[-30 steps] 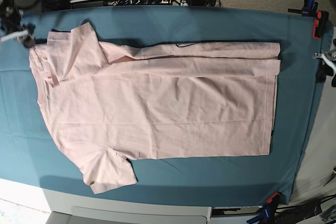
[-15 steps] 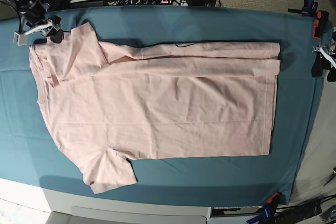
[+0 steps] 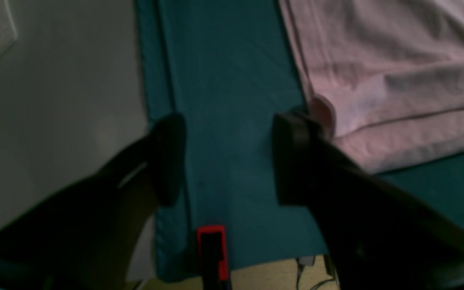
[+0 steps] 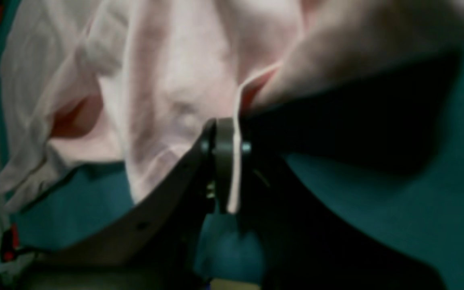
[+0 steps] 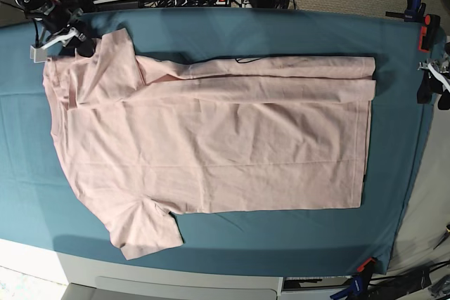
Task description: Fold the T-shirt properly
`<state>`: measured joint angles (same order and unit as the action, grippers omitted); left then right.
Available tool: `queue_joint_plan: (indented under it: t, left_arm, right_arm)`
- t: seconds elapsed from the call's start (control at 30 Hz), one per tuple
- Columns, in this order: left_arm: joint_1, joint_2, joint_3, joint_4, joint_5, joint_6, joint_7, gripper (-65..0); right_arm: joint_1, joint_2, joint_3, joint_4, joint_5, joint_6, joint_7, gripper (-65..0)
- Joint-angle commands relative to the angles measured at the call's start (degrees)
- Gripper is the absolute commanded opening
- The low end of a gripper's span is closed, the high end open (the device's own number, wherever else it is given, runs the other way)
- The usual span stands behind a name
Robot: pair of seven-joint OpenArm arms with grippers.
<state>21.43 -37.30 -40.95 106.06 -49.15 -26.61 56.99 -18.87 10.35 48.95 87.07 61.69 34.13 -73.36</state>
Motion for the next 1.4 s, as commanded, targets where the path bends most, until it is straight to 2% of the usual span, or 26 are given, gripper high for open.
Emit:
queue_joint_plan:
  t: [0.0,0.23,0.53,0.73,1.0,1.17,1.37]
  left_arm:
    - [-0.2,-1.3,-0.6,0.8,-0.6,-0.2,-0.8,-30.4]
    - [-0.2,-1.3,-0.6,0.8,-0.6,-0.2,-0.4,-30.4]
    - [-0.2,-1.3,-0.6,0.8,-0.6,-0.2,-0.4,-30.4]
    - [-0.2,-1.3,-0.6,0.8,-0.6,-0.2,-0.4,-30.4]
    - [-0.2,-1.3,-0.6,0.8,-0.6,-0.2,0.1,-30.4]
    - [-0.2,-1.3,-0.6,0.8,-0.6,-0.2,0.3,-30.5]
    - [-0.2,-1.3,-0.6,0.8,-0.6,-0.2,0.5,-30.4]
  right_arm:
    - [-0.2,0.7,0.1,0.7,2.1,0.7,-0.2,-64.7]
    - [0.0,0.8,0.1,0.7,2.5,0.8,-0.7,-64.7]
    - [0.0,0.8,0.1,0.7,-0.1,0.8,-1.6,-63.9]
    - [0.0,0.8,0.1,0.7,-0.1,1.5,-3.0,-51.8]
    - [-0.2,0.8,0.1,0.7,0.2,1.4,-3.7,-51.9]
    - [-0.5,0.7,0.1,0.7,5.0,2.8,-6.4,-51.9]
    - [-0.5,0.7,0.1,0.7,5.9,2.7,-6.6,-52.1]
